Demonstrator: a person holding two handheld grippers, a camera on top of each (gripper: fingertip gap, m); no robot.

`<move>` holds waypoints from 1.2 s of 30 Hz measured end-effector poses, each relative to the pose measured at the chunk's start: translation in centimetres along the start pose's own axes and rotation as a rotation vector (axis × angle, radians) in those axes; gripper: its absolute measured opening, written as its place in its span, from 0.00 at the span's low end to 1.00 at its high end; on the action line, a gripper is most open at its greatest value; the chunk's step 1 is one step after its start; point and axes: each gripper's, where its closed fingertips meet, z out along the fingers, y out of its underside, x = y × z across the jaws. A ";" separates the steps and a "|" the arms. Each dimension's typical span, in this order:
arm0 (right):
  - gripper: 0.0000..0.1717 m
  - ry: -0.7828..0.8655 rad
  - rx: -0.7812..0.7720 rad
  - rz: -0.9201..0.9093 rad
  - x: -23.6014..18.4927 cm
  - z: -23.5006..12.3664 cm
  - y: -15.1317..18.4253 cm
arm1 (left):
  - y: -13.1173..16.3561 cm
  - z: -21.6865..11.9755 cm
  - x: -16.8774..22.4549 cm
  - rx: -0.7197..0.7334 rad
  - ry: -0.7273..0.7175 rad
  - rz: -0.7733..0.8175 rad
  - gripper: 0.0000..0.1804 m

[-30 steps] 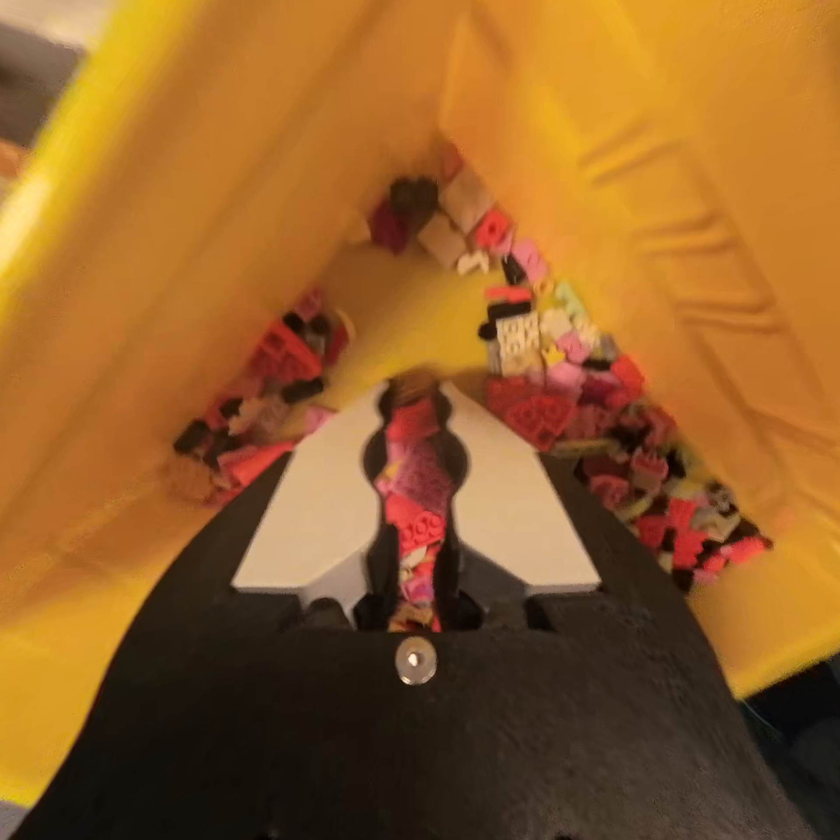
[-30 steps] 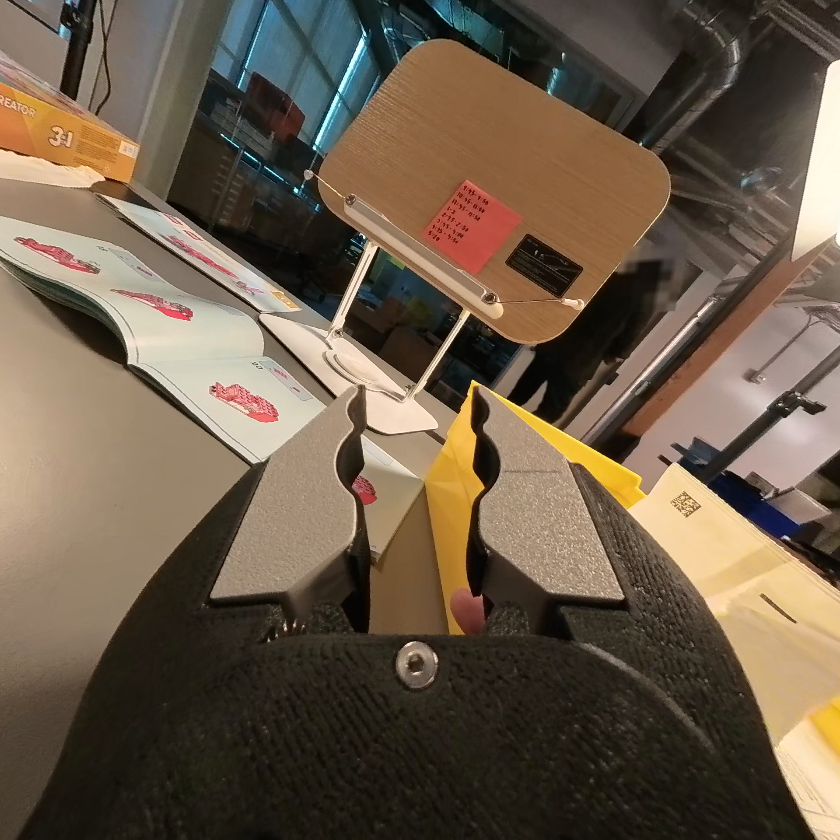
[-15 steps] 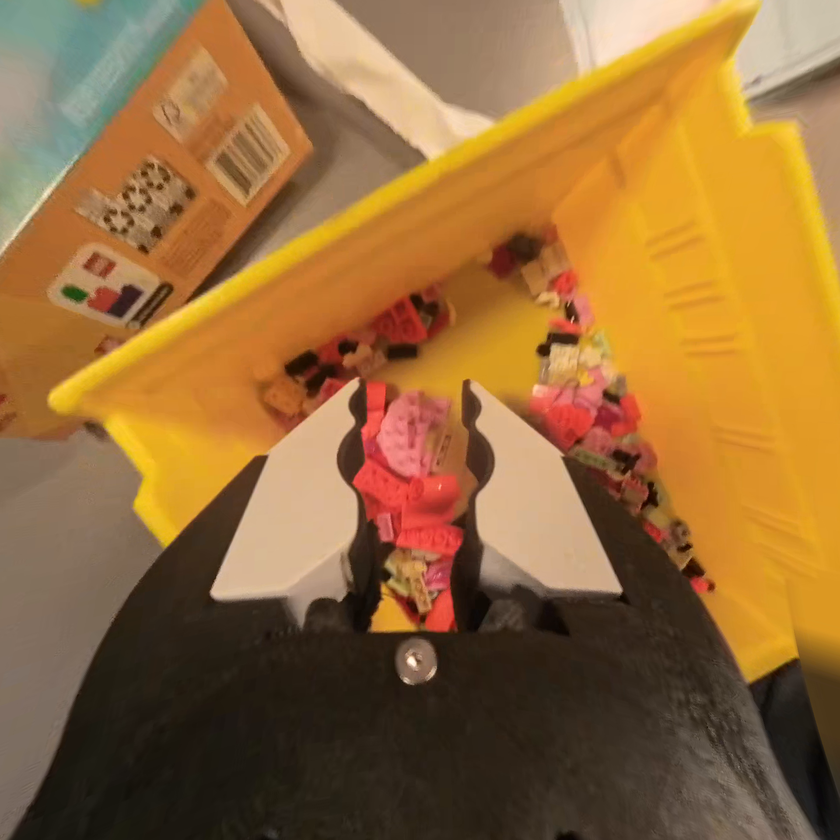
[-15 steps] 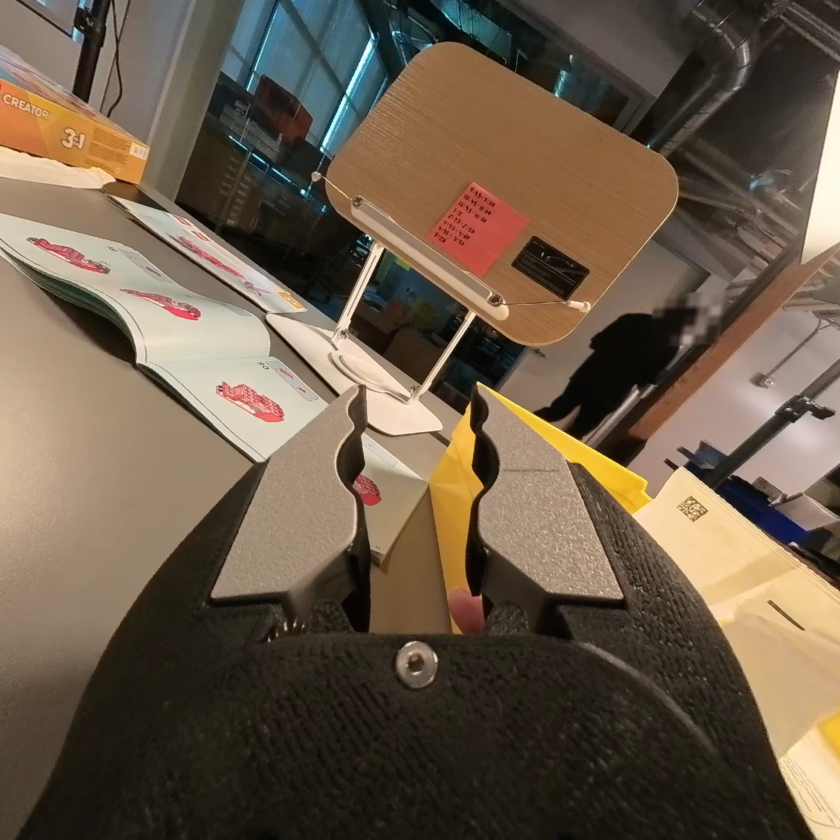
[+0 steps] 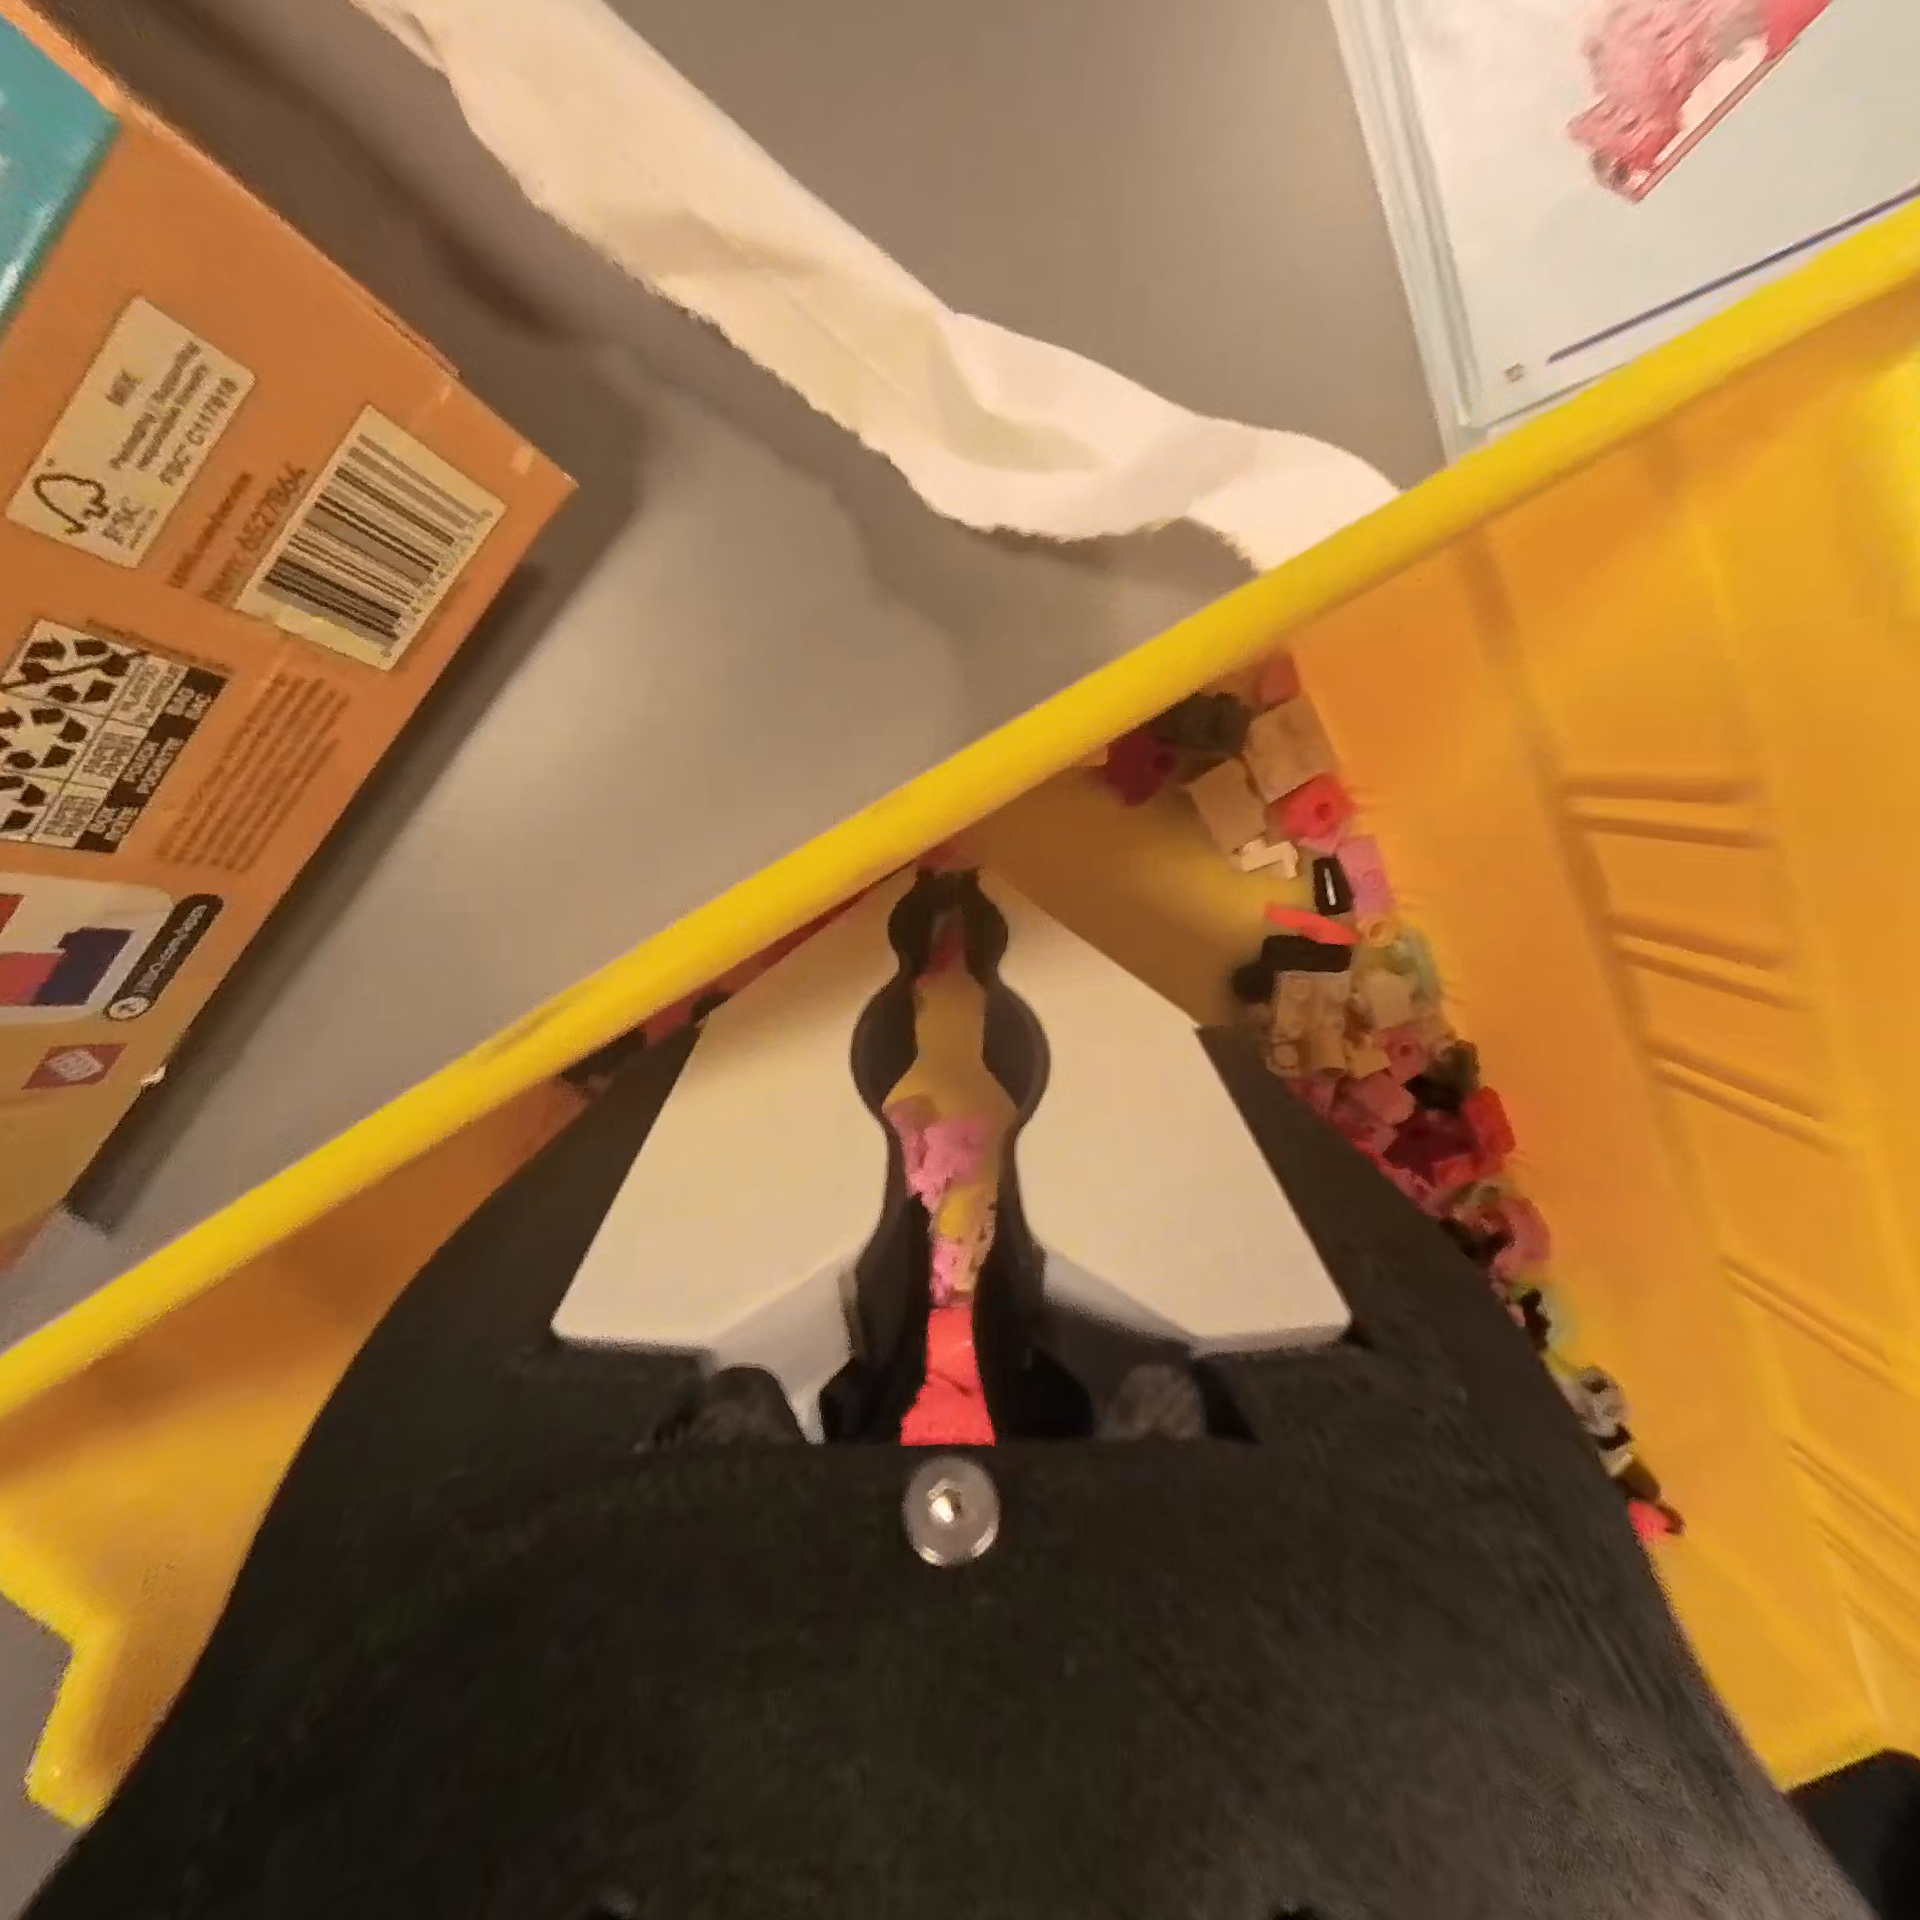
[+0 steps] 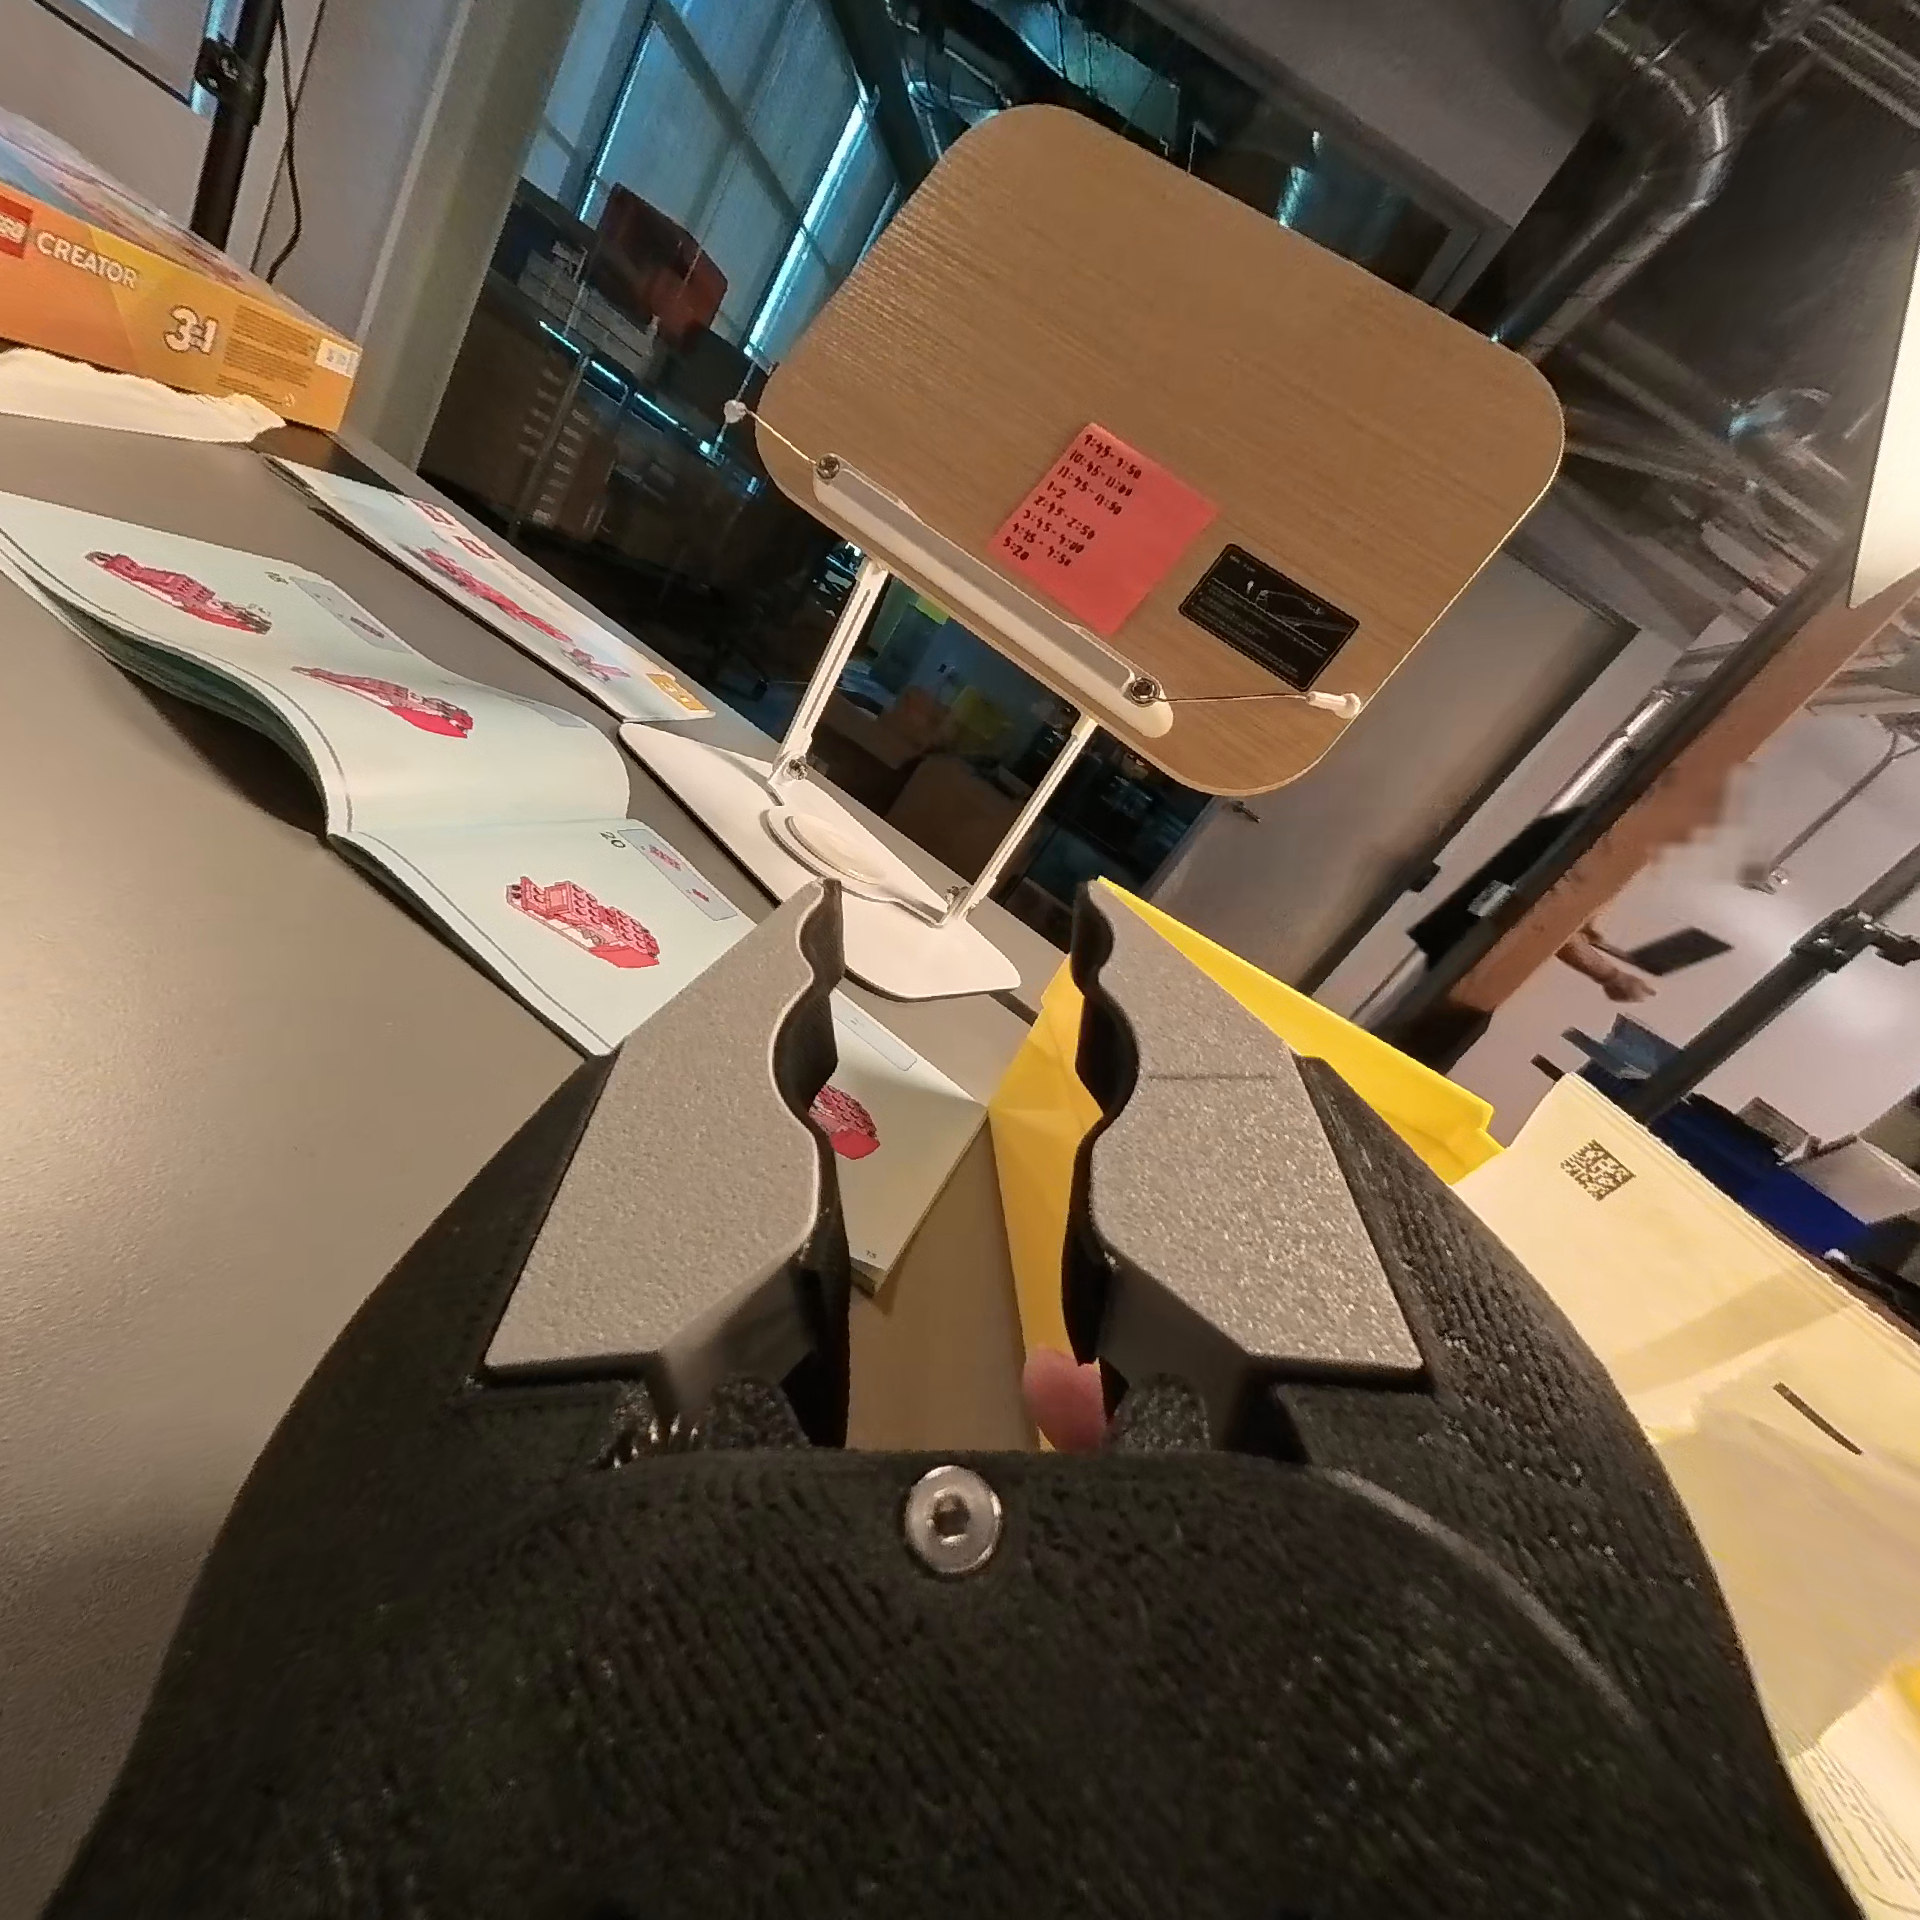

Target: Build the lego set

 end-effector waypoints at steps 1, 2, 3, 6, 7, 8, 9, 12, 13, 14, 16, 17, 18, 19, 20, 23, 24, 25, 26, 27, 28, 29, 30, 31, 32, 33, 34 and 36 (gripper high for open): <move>0.25 0.000 0.002 0.002 0.0 0.0 0.0 | 0.2 0.1 -0.1 -0.016 -0.012 0.005 0.02; 0.25 -0.001 0.004 0.004 0.0 0.0 0.0 | 0.5 0.2 -0.2 -0.032 -0.021 0.011 0.01; 0.24 -0.001 0.005 0.006 0.0 0.0 -0.1 | 0.7 0.2 -0.2 -0.048 -0.026 0.013 0.01; 0.24 -0.003 0.010 0.012 0.0 -0.1 -0.1 | 1.1 0.1 0.3 -0.068 -0.010 0.013 0.02; 0.24 -0.004 0.011 0.014 0.0 -0.1 -0.1 | 1.2 0.2 1.0 -0.072 0.040 0.002 0.03; 0.24 -0.004 0.013 0.016 0.1 -0.1 -0.2 | 1.3 0.1 2.0 -0.076 0.112 -0.025 0.04; 0.24 -0.004 0.014 0.018 0.1 -0.1 -0.2 | 1.2 0.0 2.2 -0.072 0.146 -0.061 0.04; 0.24 -0.003 0.017 0.024 0.1 -0.1 -0.2 | 0.8 -0.4 0.2 -0.044 0.062 -0.072 0.04; 0.24 -0.003 0.017 0.025 0.1 -0.1 -0.2 | 0.7 -0.5 0.0 -0.042 0.062 -0.076 0.03; 0.24 -0.004 0.018 0.026 0.1 -0.1 -0.2 | 0.7 -0.5 0.2 -0.040 0.086 -0.091 0.03; 0.24 -0.006 0.019 0.027 0.1 -0.1 -0.2 | 0.8 -0.5 0.2 -0.047 0.097 -0.110 0.03; 0.24 -0.006 0.019 0.028 0.1 -0.1 -0.2 | 0.9 -0.4 -0.1 -0.053 0.076 -0.101 0.03; 0.24 -0.006 0.019 0.029 0.1 -0.1 -0.2 | 0.9 -0.3 -0.3 -0.056 0.061 -0.093 0.03; 0.24 -0.005 0.020 0.031 0.1 -0.1 -0.2 | 0.9 -0.3 -0.3 -0.057 0.056 -0.090 0.04; 0.24 -0.005 0.020 0.032 0.1 -0.1 -0.2 | 0.9 -0.2 -0.2 -0.056 0.057 -0.090 0.04; 0.24 -0.005 0.020 0.036 0.2 -0.1 -0.2 | 0.9 0.1 -0.1 -0.062 0.045 -0.079 0.05; 0.24 -0.005 0.020 0.036 0.2 -0.1 -0.2 | 0.9 0.2 -0.2 -0.064 0.034 -0.074 0.05; 0.24 -0.005 0.020 0.037 0.2 -0.1 -0.2 | 0.9 0.2 -0.2 -0.066 0.026 -0.069 0.06; 0.24 -0.005 0.020 0.037 0.2 -0.1 -0.2 | 0.9 0.3 -0.2 -0.070 0.023 -0.067 0.06; 0.24 -0.005 0.020 0.038 0.2 -0.1 -0.2 | 1.0 0.4 -0.1 -0.075 0.023 -0.066 0.06; 0.24 -0.005 0.021 0.039 0.2 -0.1 -0.2 | 1.0 0.4 0.0 -0.080 0.022 -0.064 0.07; 0.24 -0.005 0.021 0.040 0.2 -0.1 -0.2 | 1.0 0.5 -0.1 -0.081 0.015 -0.061 0.07; 0.24 -0.005 0.021 0.042 0.2 -0.1 -0.2 | 1.0 0.5 -0.1 -0.085 0.009 -0.058 0.06; 0.24 -0.005 0.022 0.043 0.2 -0.1 -0.2 | 1.0 0.5 -0.2 -0.087 0.005 -0.057 0.06; 0.24 -0.005 0.023 0.044 0.2 -0.1 -0.2 | 1.0 0.5 -0.2 -0.089 0.001 -0.060 0.06; 0.24 -0.005 0.023 0.046 0.2 -0.1 -0.2 | 1.0 0.5 -0.2 -0.092 -0.002 -0.062 0.05; 0.24 -0.005 0.024 0.048 0.3 -0.1 -0.2 | 1.1 0.5 -0.3 -0.095 -0.004 -0.064 0.04; 0.24 -0.006 0.026 0.053 0.3 -0.1 -0.3 | 1.1 0.5 -0.3 -0.094 -0.004 -0.069 0.04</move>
